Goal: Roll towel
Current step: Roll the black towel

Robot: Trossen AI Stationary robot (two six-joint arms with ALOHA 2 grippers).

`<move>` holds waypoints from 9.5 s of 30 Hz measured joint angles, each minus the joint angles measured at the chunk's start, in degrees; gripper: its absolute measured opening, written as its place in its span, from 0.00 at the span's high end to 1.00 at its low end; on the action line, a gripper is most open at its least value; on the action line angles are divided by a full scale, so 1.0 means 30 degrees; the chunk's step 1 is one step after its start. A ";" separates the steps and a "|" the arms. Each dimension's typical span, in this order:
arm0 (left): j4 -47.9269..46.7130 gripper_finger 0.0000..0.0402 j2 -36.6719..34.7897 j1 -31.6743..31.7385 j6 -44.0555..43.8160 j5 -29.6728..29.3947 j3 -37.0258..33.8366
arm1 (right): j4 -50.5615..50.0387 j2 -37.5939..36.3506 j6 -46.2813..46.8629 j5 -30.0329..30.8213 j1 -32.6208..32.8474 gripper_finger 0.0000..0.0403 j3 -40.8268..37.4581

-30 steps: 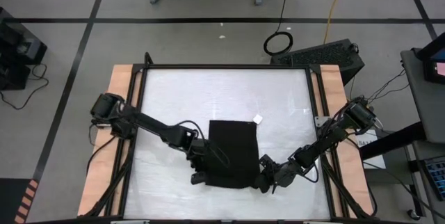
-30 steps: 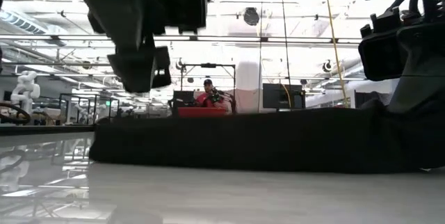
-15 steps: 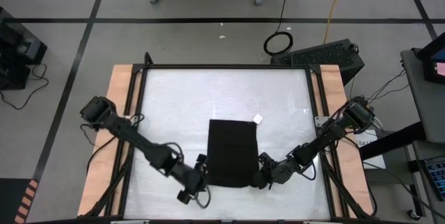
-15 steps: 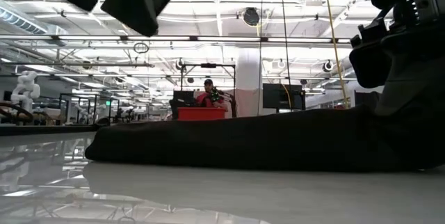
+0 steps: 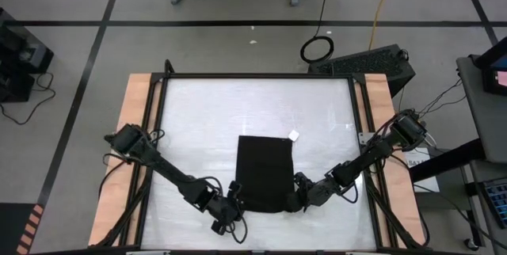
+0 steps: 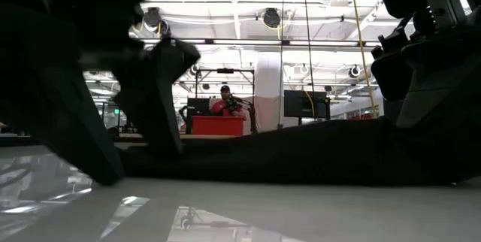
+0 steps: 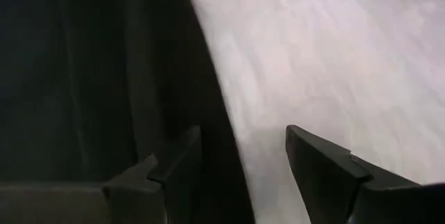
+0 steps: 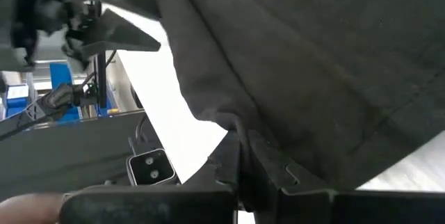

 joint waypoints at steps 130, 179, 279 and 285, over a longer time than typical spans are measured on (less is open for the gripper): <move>0.3389 0.65 0.0593 0.6616 -1.0461 1.9480 0.0299 | -0.8421 -0.1334 -0.5654 -0.5501 0.0211 0.97 0.3980; -0.0383 0.96 0.0400 0.1058 -0.2308 0.3325 0.0393 | -0.7987 -0.1377 -0.6167 -0.5557 -0.0398 0.96 0.4044; -0.1363 0.98 0.0426 0.6089 -1.2037 1.9270 0.0192 | -0.9681 -0.0577 -1.3371 -0.6523 0.0324 0.97 0.5430; -0.0618 0.96 0.0426 0.5937 -1.3225 2.0968 0.0189 | -0.6952 -0.0763 -1.1939 -0.9351 -0.0363 0.97 0.5413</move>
